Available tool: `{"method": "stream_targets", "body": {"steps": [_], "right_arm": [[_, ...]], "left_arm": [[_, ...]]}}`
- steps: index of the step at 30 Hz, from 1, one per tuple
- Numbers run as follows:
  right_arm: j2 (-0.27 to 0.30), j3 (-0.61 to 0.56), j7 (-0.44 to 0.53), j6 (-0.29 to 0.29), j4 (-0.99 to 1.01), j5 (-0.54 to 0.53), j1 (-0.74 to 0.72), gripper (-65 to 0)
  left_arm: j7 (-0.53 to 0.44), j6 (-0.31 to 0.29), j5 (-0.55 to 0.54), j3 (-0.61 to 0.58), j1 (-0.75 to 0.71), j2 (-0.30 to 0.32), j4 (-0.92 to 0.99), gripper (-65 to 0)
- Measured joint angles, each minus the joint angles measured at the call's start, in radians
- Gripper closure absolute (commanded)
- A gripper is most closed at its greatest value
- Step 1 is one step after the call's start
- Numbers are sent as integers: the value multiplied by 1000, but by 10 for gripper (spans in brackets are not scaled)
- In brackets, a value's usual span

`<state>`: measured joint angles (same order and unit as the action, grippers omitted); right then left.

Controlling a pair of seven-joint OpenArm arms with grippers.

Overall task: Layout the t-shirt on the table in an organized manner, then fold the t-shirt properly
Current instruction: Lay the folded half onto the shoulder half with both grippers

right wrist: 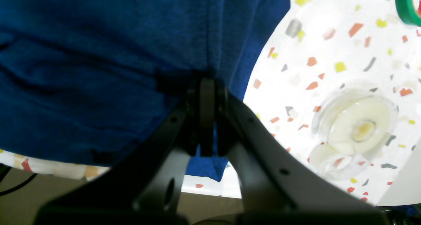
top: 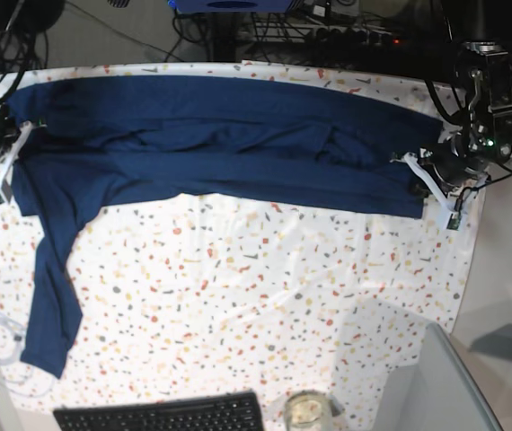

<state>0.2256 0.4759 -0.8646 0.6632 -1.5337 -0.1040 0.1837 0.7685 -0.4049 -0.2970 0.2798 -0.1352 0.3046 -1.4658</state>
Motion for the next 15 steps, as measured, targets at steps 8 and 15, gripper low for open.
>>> {"method": "stream_targets", "body": {"steps": [8, 15], "right_arm": [[-16, -4, 0, 0, 4, 0, 0, -6], [-18, -5, -35, 0, -22, -2, 5, -6]], "left_arm": [[0, 0, 5, 0, -32, 2, -5, 0], [-1, 1, 5, 0, -31, 3, -3, 0]]}}
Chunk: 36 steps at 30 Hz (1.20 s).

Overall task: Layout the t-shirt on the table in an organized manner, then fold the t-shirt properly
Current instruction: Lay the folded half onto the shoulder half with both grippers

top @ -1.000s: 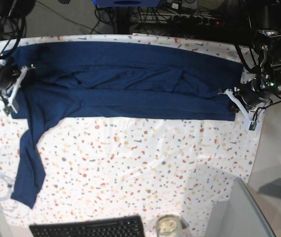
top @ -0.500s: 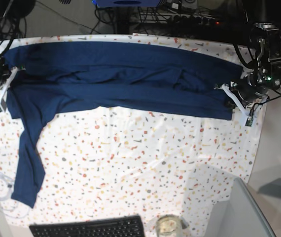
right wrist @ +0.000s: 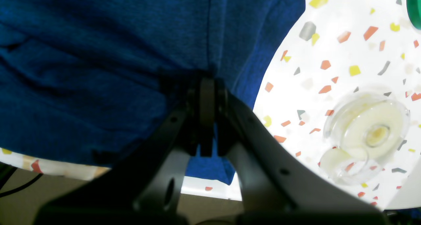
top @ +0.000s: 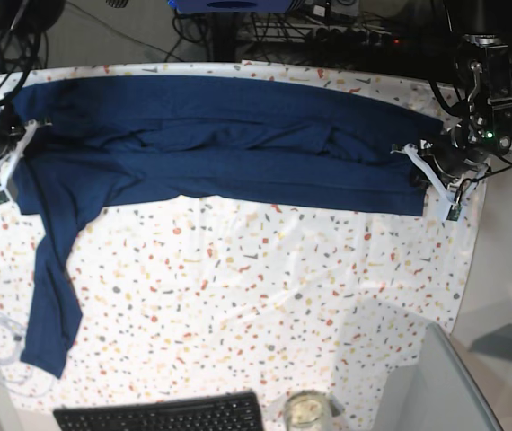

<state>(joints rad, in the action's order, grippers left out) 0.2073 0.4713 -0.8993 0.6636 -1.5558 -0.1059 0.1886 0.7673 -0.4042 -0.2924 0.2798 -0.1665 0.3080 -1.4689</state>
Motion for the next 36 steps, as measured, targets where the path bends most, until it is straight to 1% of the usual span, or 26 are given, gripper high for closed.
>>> {"method": "stream_targets", "body": {"steps": [4, 7, 10, 12, 14, 18, 23, 24, 26, 29, 36], "right_arm": [[-1, 0, -30, 0, -66, -5, 4, -6], [-2, 0, -78, 0, -116, -12, 4, -6], [-42, 3, -117, 0, -164, 3, 5, -6], [-64, -2, -118, 0, -185, -13, 14, -6], [-77, -2, -119, 0, -189, -7, 18, -6], [-73, 3, -117, 0, -171, -2, 26, -6], [-76, 2, -117, 0, -70, 1, 44, -6], [-79, 2, -106, 0, -50, 2, 42, -6], [-83, 2, -48, -1, -16, -1, 39, -6], [-84, 2, -41, -1, 18, 2, 37, -6], [-84, 2, -35, 0, 22, 3, 37, -6]], "left_arm": [[0, 0, 0, 0, 2, 0, 0, 0], [0, 0, 0, 0, 4, 0, 0, 0], [0, 0, 0, 0, 5, 0, 0, 0], [0, -2, -2, 21, 5, -4, 0, 0], [0, 0, -1, 54, 5, -2, 0, 0], [0, 3, -1, 63, 4, 0, -4, 0], [0, 3, -2, 58, -15, -4, -6, 0], [0, 3, 0, 59, -19, -8, -6, 0], [1, 4, 7, 60, -23, -22, -5, 0], [0, 0, 2, 57, -19, -27, -1, 0], [0, 2, 3, 57, -19, -26, -1, 0]]}}
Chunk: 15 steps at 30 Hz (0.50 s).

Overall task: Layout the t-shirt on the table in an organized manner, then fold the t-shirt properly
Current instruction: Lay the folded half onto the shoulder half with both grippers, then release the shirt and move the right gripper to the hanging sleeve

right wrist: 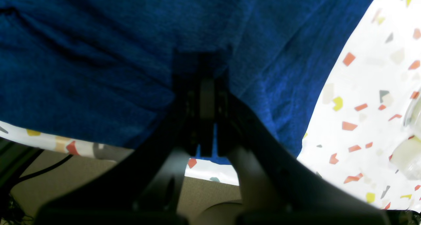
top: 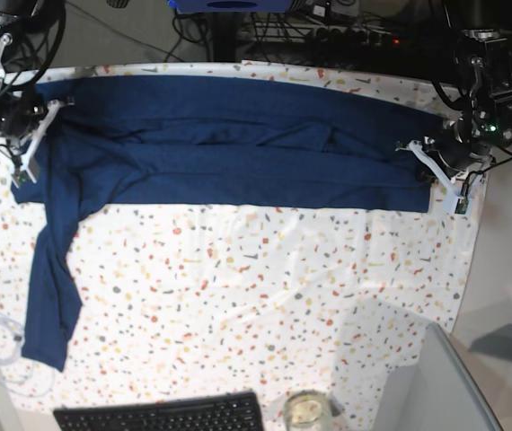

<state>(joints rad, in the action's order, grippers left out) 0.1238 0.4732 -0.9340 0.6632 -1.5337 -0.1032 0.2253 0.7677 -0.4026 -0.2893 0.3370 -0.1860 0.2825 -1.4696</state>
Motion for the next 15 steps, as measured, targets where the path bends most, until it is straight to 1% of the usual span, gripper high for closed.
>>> {"method": "stream_targets", "body": {"steps": [4, 9, 10, 11, 15], "right_arm": [[1, 0, 39, -1, 14, -2, -3, -6], [2, 5, 40, 0, 49, 1, -6, -23], [3, 5, 41, 0, 49, 0, -6, -44], [3, 5, 40, 0, 48, 0, -8, -78], [3, 6, 41, 0, 43, 0, -9, -272]], "left_arm": [[0, -2, 0, 0, -16, 0, 0, 0], [0, -2, 0, 0, -27, 0, 1, 0], [0, -2, 0, 0, -30, 0, 0, 0], [0, -2, 0, 0, -36, 0, -2, 0], [0, 0, 0, 0, -41, 0, -3, 0]]}}
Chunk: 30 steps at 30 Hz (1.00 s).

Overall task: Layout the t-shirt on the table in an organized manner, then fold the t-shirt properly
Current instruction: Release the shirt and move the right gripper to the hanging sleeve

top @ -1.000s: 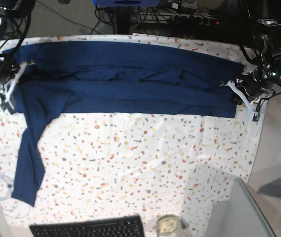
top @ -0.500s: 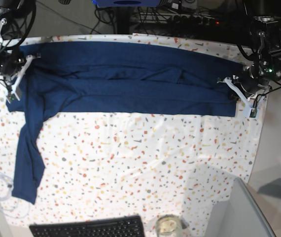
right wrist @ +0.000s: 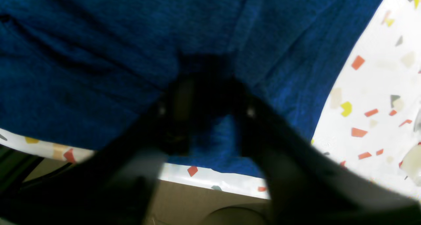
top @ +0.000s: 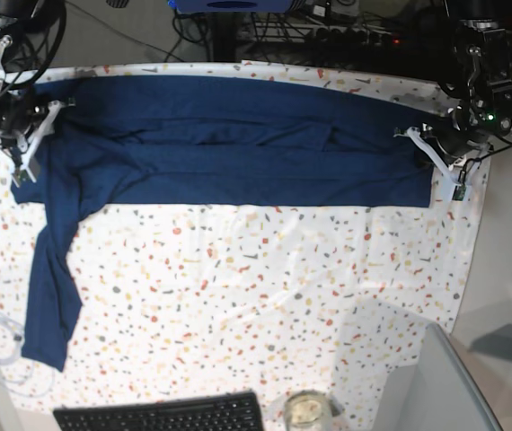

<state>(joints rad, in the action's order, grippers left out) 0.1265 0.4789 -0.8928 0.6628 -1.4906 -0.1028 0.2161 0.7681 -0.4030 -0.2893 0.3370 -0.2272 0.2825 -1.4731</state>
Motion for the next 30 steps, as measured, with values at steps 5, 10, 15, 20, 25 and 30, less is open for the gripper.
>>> {"method": "stream_targets", "body": {"steps": [5, 10, 15, 20, 25, 30], "right_arm": [[-8, 52, -5, 0, -60, 0, 1, -386], [43, 60, -19, 0, -96, 0, -47, -389], [137, 5, 3, -6, 55, 0, -275, -389], [175, -61, 159, -7, 490, -1, -576, -386], [182, -138, 467, -161, 908, 71, -784, -387], [176, -244, 609, -281, 1104, 106, -833, -387]], "left_arm": [[1, 0, 0, 10, 1, -3, -4, -336], [2, -8, -11, 51, 1, -11, -84, -597], [6, 3, -3, 235, 13, -66, -209, -640], [-2, 2, -8, 332, -10, -129, -277, -637], [8, 2, -5, 341, -87, -146, -273, -416], [2, 2, -8, 340, -108, -143, -273, 0]]}}
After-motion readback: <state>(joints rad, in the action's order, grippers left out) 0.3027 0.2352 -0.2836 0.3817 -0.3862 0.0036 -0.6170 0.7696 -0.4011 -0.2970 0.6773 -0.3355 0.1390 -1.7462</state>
